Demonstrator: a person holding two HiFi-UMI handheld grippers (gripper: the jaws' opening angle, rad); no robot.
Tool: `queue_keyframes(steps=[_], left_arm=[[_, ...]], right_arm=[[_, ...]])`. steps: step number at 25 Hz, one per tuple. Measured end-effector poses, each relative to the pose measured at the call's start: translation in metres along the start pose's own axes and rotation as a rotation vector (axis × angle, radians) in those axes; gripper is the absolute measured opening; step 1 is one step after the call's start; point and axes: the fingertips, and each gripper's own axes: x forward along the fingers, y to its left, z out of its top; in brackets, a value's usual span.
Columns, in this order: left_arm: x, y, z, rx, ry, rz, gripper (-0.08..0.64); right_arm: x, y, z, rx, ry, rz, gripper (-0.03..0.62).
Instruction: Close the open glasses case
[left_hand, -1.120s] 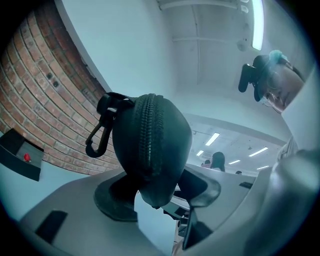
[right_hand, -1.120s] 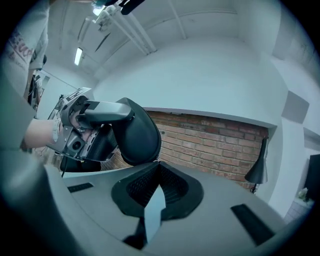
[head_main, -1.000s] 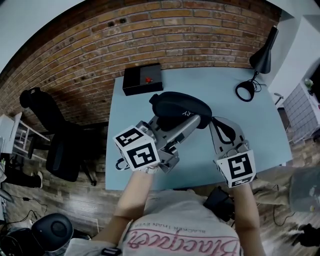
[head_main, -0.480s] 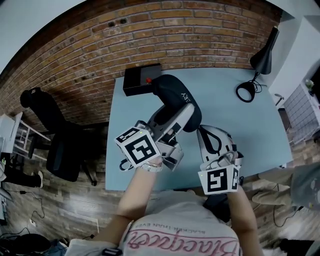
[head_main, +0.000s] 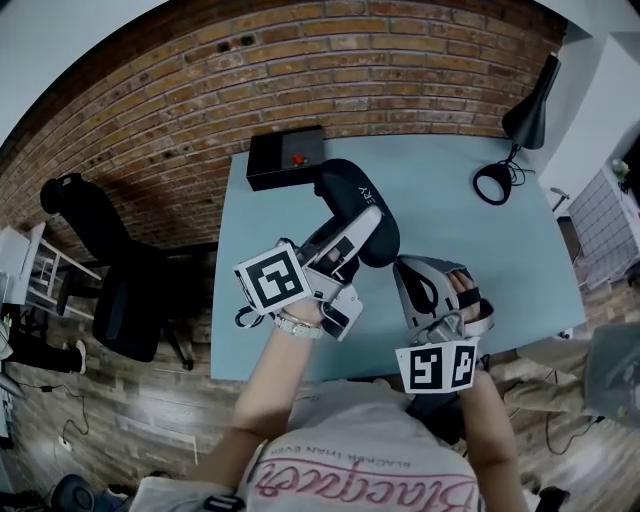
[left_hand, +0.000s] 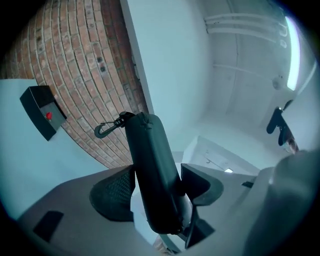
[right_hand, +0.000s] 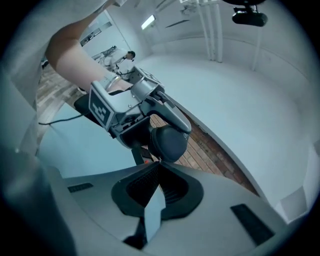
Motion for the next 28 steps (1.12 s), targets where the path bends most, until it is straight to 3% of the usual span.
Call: queue_keyframes(steps=[4,7,10,13,17,19,28], left_arm=[[0.002,0.000,-0.009,-0.017,0.104,-0.084,0.275],[0.001,-0.001,-0.016,-0.067,0.179,-0.156,0.252],[0.002,-0.003,-0.022,-0.112,0.202,-0.195,0.242],[0.004,-0.004,-0.021,-0.119,0.161,-0.204,0.257],[0.005,0.003,-0.022,-0.096,0.133,-0.175,0.270],[0.005,0.004,-0.023,-0.090,0.134,-0.169,0.285],[0.007,0.003,-0.024,-0.181,0.112,-0.203,0.344]], right_arm=[[-0.003,0.005,-0.005,0.258,-0.026,0.150,0.016],[-0.003,-0.005,-0.012,0.376,-0.038,0.203,0.017],[-0.009,-0.005,-0.015,0.451,-0.061,0.285,0.017],[-0.012,0.002,-0.013,0.388,-0.053,0.298,0.017],[-0.010,0.004,-0.017,0.216,-0.007,0.150,0.016],[-0.010,0.003,-0.015,0.153,-0.012,0.114,0.016],[-0.013,0.021,-0.009,-0.175,-0.030,0.107,0.016]])
